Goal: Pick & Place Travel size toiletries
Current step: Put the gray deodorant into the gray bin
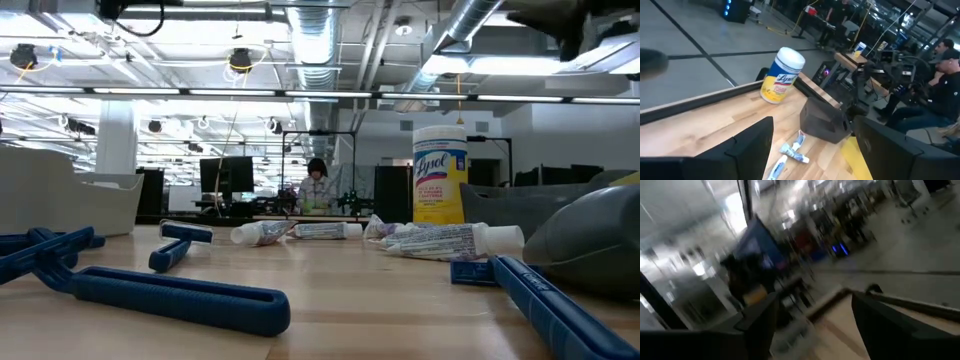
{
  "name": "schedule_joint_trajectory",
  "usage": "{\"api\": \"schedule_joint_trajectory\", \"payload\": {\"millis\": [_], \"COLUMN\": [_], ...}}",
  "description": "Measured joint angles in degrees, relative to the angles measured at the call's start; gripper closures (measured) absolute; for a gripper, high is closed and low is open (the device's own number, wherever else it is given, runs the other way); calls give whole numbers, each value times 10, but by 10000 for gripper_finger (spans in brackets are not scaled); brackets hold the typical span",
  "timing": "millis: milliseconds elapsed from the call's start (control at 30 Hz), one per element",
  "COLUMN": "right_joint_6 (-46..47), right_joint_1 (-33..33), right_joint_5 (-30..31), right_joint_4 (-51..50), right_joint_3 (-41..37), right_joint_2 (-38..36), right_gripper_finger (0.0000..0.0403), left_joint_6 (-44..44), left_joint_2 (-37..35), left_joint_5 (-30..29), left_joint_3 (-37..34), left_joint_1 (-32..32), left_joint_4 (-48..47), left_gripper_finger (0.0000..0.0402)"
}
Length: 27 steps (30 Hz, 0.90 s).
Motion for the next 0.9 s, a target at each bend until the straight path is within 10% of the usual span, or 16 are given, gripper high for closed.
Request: {"api": "schedule_joint_trajectory", "payload": {"millis": [467,900], "right_joint_6": [-59,323], "right_joint_1": [-12,-54], "right_joint_5": [-247,-408], "right_joint_4": [-230,-381], "right_joint_3": [241,375], "right_joint_2": [322,595], "right_gripper_finger": [159,159], "left_joint_6": [-29,-39], "left_joint_2": [-13,-13], "left_joint_5": [32,81], "left_joint_3": [-64,-64], "left_joint_1": [0,0], "left_joint_4": [39,62], "left_gripper_finger": [128,128]}}
